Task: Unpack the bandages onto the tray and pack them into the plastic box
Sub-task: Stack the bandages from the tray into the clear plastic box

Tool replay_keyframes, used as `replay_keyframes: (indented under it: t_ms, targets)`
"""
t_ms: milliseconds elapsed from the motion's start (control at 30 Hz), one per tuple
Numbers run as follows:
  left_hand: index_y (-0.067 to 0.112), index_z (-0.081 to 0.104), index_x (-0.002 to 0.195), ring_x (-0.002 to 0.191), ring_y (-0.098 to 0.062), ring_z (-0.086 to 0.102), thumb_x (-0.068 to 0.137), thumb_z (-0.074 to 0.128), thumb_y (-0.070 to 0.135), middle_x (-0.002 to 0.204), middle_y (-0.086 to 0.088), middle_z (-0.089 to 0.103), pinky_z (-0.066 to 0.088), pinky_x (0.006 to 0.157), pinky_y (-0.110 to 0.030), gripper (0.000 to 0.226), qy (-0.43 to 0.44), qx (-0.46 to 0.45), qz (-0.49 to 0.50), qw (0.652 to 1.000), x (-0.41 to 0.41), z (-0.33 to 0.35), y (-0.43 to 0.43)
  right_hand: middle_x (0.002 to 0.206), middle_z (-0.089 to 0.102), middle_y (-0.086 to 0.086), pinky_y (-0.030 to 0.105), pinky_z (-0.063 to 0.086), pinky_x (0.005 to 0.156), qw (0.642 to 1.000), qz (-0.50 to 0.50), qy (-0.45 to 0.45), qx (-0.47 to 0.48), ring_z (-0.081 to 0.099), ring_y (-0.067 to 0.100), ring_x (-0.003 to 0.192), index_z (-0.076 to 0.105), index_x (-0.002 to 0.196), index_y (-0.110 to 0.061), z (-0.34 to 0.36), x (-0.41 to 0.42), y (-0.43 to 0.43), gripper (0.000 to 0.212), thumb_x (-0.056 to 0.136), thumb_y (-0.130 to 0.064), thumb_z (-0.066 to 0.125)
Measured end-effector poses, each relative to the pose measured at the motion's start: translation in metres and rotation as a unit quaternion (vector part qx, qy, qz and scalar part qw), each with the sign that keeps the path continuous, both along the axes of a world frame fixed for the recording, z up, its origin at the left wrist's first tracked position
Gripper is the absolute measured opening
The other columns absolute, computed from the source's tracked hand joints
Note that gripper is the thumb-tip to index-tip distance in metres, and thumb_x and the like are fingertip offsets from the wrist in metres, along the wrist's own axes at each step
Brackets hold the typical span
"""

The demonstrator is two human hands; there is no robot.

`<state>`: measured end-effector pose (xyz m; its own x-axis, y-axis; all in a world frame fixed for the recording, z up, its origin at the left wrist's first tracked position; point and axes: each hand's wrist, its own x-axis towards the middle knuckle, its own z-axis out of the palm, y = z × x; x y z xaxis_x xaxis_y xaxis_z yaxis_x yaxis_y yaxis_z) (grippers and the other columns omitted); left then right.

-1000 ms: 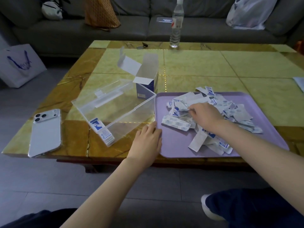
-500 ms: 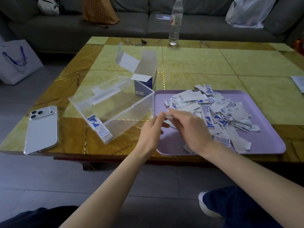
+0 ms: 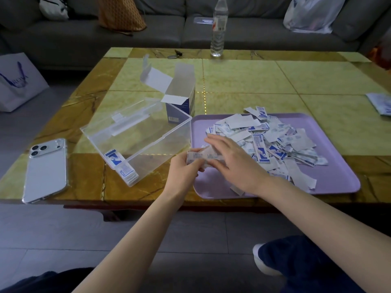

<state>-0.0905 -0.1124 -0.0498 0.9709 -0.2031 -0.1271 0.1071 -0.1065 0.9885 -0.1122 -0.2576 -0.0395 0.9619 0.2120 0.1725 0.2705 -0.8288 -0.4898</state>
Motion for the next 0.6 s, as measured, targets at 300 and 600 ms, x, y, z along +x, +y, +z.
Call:
replay_keyframes:
  t_ms: [300, 600]
  targets:
    - [0.018, 0.059, 0.089, 0.075, -0.008, 0.056, 0.086, 0.053, -0.003, 0.080, 0.011, 0.062, 0.042, 0.065, -0.013, 0.022, -0.168, 0.158, -0.007, 0.973, -0.001, -0.016, 0.003, 0.097, 0.047, 0.000, 0.033, 0.042, 0.076, 0.994, -0.023, 0.081, -0.062, 0.050, 0.018, 0.091, 0.059, 0.096, -0.013, -0.001, 0.002, -0.010, 0.011, 0.094, -0.015, 0.048]
    - [0.016, 0.043, 0.118, 0.105, -0.025, 0.035, 0.099, 0.033, 0.025, 0.119, -0.005, 0.039, 0.025, 0.088, -0.034, 0.023, -0.295, 0.508, -0.083, 0.805, -0.009, -0.031, 0.005, 0.115, 0.053, 0.003, 0.026, 0.034, 0.088, 0.996, -0.017, 0.066, -0.064, 0.047, 0.018, 0.107, 0.056, 0.115, -0.013, -0.020, -0.005, -0.004, 0.021, 0.095, -0.015, 0.047]
